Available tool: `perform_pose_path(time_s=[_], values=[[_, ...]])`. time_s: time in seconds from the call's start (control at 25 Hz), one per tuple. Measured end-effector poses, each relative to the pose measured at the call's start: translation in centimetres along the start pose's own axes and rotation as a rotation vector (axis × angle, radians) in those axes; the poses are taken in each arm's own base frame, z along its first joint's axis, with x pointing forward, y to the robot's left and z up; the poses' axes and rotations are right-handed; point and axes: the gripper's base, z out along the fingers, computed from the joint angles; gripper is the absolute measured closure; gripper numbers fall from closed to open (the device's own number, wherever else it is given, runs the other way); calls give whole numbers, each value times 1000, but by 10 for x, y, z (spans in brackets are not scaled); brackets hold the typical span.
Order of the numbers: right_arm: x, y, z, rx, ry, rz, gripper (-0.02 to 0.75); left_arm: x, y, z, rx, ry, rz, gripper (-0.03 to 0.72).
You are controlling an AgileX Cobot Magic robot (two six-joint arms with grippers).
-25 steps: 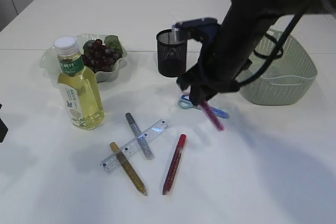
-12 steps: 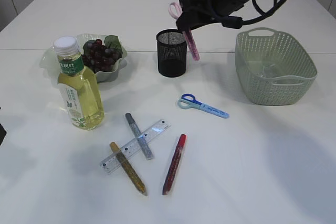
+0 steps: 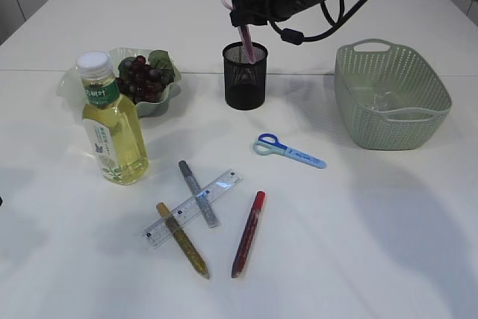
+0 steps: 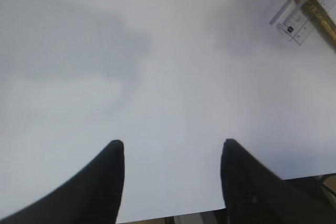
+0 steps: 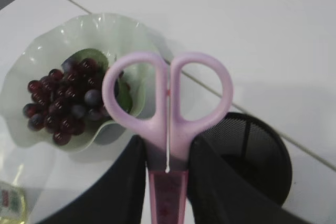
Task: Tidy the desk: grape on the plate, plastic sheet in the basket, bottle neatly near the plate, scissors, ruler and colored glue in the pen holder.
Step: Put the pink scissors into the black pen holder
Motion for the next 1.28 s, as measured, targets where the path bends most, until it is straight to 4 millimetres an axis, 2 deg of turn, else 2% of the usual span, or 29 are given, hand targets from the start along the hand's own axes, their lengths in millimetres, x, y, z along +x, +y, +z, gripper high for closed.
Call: perform_pose_path(time_s=[0.16,0.44,0.68,0.84,0.92,1.08,1.28], values=[[-1,-14,18,62,-84,-1,522,0,0,0,0,0,0,263],[-4,-25,32,122,-232,-41,522,0,0,0,0,0,0,263],[12,-31,51,119,-250,-59,522,0,0,0,0,2,0,263],[16,-32,55,108,-252,-35,519,0,0,0,0,2,0,263],[16,-32,56,106,-252,-30,488,0,0,0,0,2,0,263],[19,-30,58,86,-240,-30,366,0,0,0,0,2,0,263],[20,-28,59,55,-224,-36,339,0,0,0,0,2,0,263]])
